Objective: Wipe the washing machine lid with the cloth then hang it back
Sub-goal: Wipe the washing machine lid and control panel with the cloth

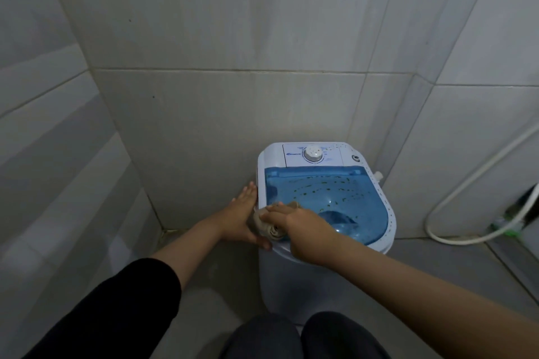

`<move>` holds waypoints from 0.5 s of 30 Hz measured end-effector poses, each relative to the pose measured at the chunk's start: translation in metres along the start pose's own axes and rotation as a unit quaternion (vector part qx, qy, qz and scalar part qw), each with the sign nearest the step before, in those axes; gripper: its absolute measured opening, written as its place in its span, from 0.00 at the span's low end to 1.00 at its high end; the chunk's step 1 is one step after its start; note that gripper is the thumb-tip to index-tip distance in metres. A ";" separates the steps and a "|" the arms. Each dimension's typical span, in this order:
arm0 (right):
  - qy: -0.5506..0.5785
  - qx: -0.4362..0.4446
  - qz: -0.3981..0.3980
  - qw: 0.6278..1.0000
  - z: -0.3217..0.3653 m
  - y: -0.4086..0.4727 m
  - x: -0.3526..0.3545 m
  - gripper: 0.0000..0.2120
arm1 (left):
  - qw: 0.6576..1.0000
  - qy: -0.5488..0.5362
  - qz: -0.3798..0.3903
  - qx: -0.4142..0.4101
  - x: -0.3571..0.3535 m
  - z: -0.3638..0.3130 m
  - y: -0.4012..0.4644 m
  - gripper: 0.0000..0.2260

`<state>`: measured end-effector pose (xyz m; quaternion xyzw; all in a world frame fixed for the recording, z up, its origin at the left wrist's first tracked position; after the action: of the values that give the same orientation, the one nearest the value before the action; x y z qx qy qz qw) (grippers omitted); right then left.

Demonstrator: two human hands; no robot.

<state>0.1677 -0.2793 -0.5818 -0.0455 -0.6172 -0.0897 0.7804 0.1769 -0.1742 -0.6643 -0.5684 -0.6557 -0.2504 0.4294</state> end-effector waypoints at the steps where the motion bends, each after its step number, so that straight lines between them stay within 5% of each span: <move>1: 0.004 -0.002 0.004 1.000 0.000 -0.007 -0.001 0.23 | 1.000 0.008 0.000 0.004 0.000 -0.001 -0.001 0.63; 15: -0.007 -0.001 0.065 0.998 -0.035 -0.071 0.002 0.24 | 0.992 0.097 0.053 0.064 0.012 -0.018 -0.015 0.62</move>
<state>0.1878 -0.3553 -0.5906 -0.0862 -0.6181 -0.0392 0.7803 0.1673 -0.1860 -0.6430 -0.5469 -0.5944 -0.2382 0.5393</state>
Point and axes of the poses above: each hand's wrist, its own y-axis towards the middle knuckle, its own x-axis out of the back of the hand, z = x × y, the point moved 10 cm from there along y, towards the middle knuckle, and after that the axes turned 1 degree about -z, right-handed, at the moved point
